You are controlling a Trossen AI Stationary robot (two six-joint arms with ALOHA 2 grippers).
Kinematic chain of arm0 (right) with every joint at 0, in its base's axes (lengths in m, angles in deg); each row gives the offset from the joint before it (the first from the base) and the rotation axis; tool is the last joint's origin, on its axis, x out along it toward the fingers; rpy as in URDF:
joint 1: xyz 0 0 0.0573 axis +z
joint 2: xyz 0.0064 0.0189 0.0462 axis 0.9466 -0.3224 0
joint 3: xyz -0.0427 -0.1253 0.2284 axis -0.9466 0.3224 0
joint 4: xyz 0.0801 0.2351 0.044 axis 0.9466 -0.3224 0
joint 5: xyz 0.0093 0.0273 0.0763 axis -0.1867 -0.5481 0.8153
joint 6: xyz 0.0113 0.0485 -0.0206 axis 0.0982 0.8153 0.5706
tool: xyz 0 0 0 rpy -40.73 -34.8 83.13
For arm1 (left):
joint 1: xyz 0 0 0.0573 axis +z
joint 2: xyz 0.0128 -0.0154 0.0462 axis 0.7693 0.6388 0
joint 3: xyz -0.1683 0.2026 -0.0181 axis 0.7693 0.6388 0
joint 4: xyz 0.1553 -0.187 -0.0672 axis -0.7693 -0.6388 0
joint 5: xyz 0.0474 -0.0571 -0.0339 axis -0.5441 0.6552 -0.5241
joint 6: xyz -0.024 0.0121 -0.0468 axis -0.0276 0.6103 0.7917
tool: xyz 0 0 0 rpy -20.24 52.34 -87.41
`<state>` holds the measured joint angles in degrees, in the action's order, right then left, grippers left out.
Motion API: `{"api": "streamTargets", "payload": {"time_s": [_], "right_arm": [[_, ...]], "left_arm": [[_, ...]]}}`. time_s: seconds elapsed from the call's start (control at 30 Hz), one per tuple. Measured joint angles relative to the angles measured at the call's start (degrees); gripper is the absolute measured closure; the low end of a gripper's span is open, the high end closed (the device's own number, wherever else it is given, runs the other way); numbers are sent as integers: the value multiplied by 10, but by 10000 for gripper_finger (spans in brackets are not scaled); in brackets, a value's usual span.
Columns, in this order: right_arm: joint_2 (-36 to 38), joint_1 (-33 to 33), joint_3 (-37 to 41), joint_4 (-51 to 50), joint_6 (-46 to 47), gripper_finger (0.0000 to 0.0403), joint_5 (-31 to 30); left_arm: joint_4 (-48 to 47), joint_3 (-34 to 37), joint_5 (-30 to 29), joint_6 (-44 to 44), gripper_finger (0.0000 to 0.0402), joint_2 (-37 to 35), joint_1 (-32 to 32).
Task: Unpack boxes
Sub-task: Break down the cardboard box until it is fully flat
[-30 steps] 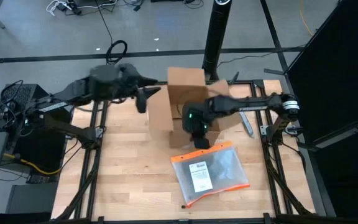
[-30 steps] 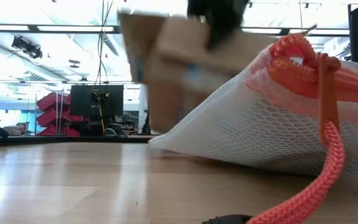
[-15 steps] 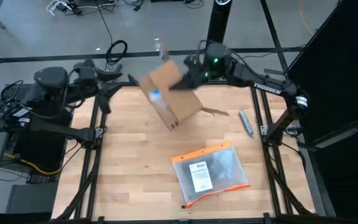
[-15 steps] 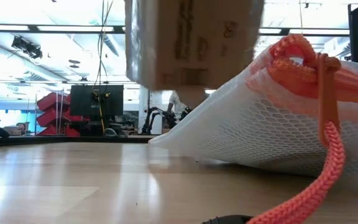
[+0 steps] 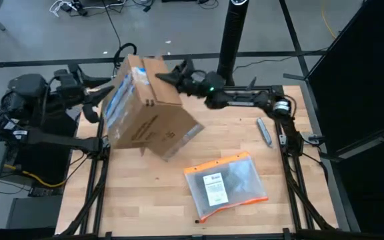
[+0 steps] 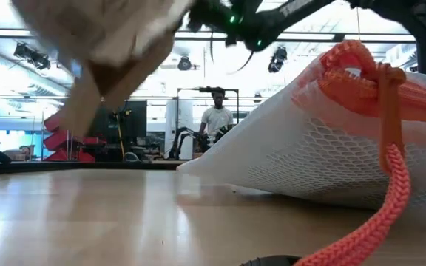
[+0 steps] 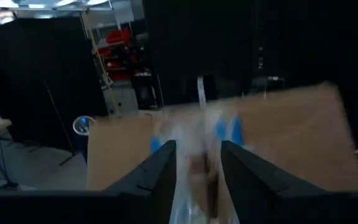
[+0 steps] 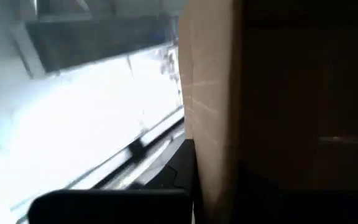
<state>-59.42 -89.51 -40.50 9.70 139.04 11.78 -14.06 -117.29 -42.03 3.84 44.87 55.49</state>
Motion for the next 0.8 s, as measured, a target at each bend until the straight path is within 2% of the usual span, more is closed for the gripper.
{"api": "streamTargets", "payload": {"time_s": [0.07, 0.1, 0.2, 0.37, 0.53, 0.6, 0.8], "right_arm": [[-35, 9, 2, 66, 55, 403, -29], [-44, 8, 7, 64, 55, 403, -25], [-45, -9, 24, 13, 9, 403, 39], [-23, -36, 31, -102, -90, 403, 85], [-20, -55, 29, -161, -95, 396, 125], [-20, -55, 29, -163, -97, 379, 130], [-20, -52, 30, -140, -112, 290, 156]], "left_arm": [[0, 0, 0, -9, 288, -12, 0], [-1, 0, 0, -14, 290, -17, 0], [-6, 0, 0, -19, 295, -33, 0], [-51, 0, 0, -18, 302, -42, 0], [-92, 20, 20, 6, 309, -38, 0], [-94, 43, 40, 18, 312, -37, 0], [-84, 127, 100, 85, 321, -40, 0]]}}
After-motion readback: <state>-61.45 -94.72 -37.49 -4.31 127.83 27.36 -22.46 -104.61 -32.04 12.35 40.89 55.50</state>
